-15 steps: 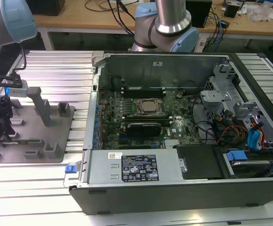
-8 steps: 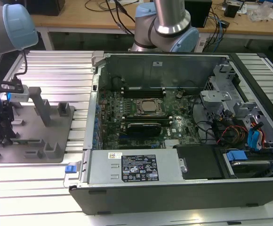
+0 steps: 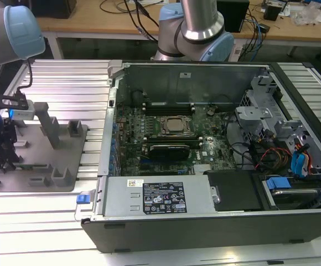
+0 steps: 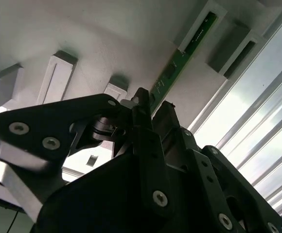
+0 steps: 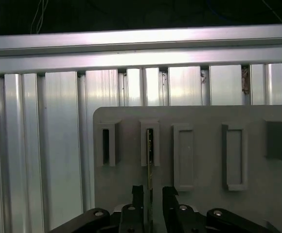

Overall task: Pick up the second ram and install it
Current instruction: 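Pick up the second ram and move it above second insertion slot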

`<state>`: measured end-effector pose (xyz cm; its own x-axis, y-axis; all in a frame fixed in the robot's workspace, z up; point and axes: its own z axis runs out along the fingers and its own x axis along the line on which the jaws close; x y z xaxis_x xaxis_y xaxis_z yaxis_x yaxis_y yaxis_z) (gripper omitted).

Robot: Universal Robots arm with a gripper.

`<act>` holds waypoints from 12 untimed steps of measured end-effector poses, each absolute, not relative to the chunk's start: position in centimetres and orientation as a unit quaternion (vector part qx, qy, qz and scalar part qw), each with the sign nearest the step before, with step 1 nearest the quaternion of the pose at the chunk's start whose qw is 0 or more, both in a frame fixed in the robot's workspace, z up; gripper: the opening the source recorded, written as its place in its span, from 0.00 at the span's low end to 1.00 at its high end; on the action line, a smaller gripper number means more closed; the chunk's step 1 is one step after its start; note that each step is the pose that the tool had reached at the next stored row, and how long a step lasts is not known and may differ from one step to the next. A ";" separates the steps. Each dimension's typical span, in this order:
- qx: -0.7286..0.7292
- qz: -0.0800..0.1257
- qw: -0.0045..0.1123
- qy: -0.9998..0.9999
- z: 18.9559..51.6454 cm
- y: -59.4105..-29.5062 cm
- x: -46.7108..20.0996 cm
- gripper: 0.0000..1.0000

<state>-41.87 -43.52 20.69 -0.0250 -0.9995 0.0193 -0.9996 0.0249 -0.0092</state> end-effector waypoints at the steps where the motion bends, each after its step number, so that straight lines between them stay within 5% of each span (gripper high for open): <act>1: 0.698 0.010 0.004 -0.716 20.7 -43.5 -41.9 0.28; 11: 0.699 0.010 0.004 -0.715 20.7 -43.5 -42.0 0.18; 12: 0.699 0.010 0.004 -0.715 20.7 -43.5 -42.0 0.11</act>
